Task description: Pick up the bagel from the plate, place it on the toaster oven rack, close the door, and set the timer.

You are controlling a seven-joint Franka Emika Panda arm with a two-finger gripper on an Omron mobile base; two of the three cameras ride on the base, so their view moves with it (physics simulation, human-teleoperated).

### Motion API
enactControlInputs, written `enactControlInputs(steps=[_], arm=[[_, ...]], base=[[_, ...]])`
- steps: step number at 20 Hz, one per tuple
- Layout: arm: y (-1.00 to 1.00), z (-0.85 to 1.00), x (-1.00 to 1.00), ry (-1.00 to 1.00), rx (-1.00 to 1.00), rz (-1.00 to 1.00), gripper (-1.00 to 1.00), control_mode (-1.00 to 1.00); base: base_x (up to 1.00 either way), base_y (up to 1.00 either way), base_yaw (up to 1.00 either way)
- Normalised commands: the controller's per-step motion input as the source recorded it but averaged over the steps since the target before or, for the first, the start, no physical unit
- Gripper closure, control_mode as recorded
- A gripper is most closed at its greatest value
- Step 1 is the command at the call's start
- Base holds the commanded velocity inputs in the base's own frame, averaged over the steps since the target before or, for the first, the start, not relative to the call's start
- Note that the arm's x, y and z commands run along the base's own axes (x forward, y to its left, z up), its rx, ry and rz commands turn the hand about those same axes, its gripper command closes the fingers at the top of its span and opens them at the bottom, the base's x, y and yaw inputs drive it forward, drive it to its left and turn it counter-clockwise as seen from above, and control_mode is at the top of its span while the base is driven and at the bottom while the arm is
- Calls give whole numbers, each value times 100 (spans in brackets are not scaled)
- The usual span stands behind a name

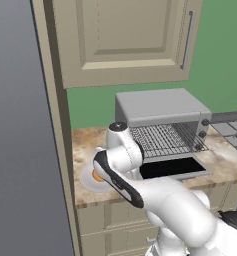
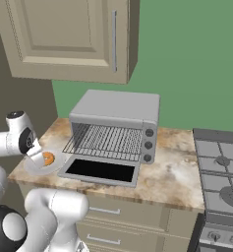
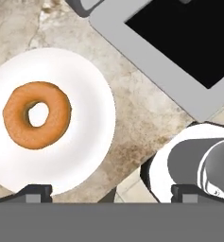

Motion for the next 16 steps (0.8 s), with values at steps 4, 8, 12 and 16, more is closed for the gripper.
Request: enactControlInputs(steps=[4,8,12,16], arm=[[2,-22,21,1,0,0,-100,-100],[3,-17,27,1,0,0,-100,-100],[5,-21,25,2,0,0,-100,-100],[7,-26,21,3,0,-1,-100,-100]], base=[[0,0,0],[0,0,0],[0,0,0],[0,0,0]])
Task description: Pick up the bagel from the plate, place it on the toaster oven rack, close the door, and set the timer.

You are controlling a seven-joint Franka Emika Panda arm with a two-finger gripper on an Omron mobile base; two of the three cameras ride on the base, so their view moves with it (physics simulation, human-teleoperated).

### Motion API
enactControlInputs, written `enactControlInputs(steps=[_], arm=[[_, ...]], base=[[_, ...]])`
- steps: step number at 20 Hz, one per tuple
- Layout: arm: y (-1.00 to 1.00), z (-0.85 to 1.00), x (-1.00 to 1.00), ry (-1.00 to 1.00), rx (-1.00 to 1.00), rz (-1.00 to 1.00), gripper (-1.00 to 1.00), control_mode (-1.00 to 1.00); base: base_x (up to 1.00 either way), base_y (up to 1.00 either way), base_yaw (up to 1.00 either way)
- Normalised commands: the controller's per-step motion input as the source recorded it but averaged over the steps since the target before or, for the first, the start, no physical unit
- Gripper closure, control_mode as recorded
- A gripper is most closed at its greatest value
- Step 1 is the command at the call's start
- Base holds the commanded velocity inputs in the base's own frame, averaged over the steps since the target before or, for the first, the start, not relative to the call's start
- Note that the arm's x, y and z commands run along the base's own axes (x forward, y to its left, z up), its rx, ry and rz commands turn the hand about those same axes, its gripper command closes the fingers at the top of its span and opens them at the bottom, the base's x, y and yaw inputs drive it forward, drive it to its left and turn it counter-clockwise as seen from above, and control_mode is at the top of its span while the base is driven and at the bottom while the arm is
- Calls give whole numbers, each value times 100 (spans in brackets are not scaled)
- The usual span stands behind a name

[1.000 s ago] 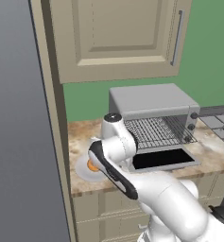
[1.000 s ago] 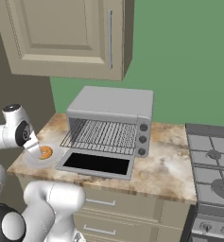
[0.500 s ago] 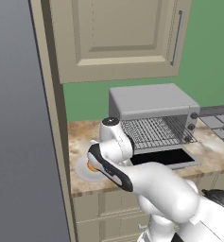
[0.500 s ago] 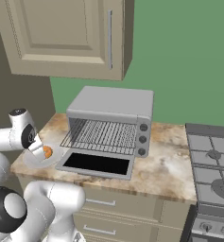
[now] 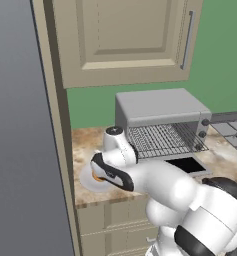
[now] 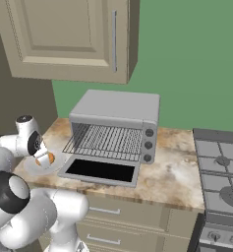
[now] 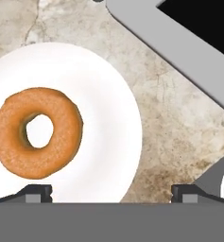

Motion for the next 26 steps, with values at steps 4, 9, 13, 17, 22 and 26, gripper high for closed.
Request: enactControlInputs(steps=[4,9,13,17,22,26], arm=[[9,-20,24,3,0,-1,-100,-100],[7,-12,20,1,0,-1,-100,-100],[2,-9,15,0,0,-2,-100,-100],[1,-16,13,1,0,-2,-100,-100],[2,-17,13,1,0,-3,-100,-100],[3,-10,15,0,0,-2,-100,-100]], base=[[0,0,0],[0,0,0],[0,0,0],[0,0,0],[0,0,0],[0,0,0]])
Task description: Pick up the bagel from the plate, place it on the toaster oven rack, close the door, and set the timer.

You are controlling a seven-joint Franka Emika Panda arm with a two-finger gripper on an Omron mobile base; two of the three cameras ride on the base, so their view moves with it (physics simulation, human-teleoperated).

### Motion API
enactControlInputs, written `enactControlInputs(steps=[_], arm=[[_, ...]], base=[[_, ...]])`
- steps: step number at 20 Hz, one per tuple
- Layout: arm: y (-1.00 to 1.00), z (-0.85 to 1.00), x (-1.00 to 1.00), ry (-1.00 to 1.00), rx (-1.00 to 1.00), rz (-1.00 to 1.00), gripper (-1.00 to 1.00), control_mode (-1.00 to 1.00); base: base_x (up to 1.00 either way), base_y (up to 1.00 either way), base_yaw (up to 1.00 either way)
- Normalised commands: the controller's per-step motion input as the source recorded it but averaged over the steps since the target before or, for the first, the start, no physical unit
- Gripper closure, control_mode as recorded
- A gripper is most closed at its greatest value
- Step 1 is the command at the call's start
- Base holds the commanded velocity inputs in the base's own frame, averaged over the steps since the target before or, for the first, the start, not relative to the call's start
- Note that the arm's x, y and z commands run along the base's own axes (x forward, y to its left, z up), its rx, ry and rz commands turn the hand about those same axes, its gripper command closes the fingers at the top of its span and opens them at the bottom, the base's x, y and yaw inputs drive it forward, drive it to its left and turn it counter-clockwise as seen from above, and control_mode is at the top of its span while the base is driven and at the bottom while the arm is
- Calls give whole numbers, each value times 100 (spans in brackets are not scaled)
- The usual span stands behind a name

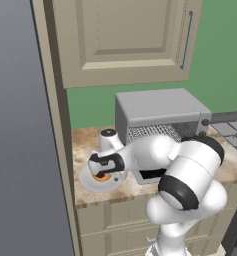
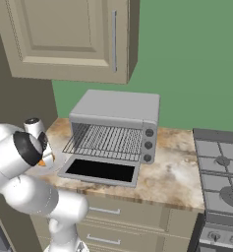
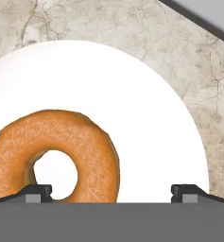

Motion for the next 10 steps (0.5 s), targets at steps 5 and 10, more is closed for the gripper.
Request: enactControlInputs(steps=[5,10], arm=[[1,-6,13,0,0,-2,-100,-100],[1,-12,11,1,0,-2,-100,-100]], base=[[0,0,0],[0,0,0]])
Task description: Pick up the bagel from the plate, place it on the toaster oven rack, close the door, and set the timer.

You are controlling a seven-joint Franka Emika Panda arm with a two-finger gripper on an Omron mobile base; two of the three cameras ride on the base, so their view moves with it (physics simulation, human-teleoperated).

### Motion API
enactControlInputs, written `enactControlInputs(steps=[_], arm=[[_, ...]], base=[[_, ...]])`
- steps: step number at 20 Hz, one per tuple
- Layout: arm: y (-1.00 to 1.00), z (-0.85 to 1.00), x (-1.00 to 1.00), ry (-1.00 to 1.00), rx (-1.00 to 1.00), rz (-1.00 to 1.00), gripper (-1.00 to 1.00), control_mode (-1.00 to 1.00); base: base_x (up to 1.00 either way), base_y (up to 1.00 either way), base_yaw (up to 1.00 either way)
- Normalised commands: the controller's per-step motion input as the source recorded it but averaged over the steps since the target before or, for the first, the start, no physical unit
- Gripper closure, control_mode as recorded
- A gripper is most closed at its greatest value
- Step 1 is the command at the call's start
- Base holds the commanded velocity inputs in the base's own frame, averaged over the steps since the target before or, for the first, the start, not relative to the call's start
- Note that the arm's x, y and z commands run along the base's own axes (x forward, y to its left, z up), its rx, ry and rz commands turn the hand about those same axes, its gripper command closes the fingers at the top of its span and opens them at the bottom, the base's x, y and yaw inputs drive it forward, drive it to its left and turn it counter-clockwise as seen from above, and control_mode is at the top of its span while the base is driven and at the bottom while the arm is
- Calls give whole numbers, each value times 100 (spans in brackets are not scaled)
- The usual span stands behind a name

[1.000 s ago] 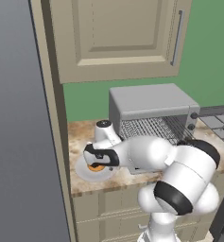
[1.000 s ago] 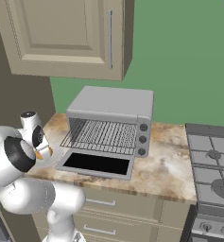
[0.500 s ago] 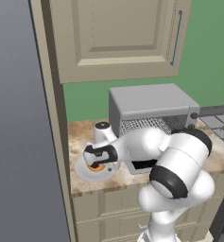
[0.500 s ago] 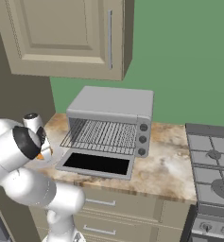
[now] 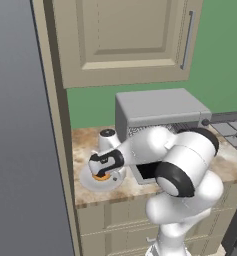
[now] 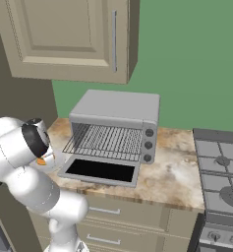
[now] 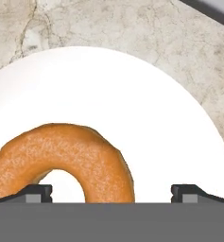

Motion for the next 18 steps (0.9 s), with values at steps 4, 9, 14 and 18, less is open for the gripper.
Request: enactControlInputs(steps=[4,9,14,18], arm=[[7,-19,4,2,0,-2,100,-100],[7,-15,2,2,0,-2,100,-100],[1,13,-16,-3,0,-2,100,-100],[0,62,-38,-8,0,-1,100,-100]], base=[[0,0,0],[0,0,0],[0,0,0],[0,0,0]])
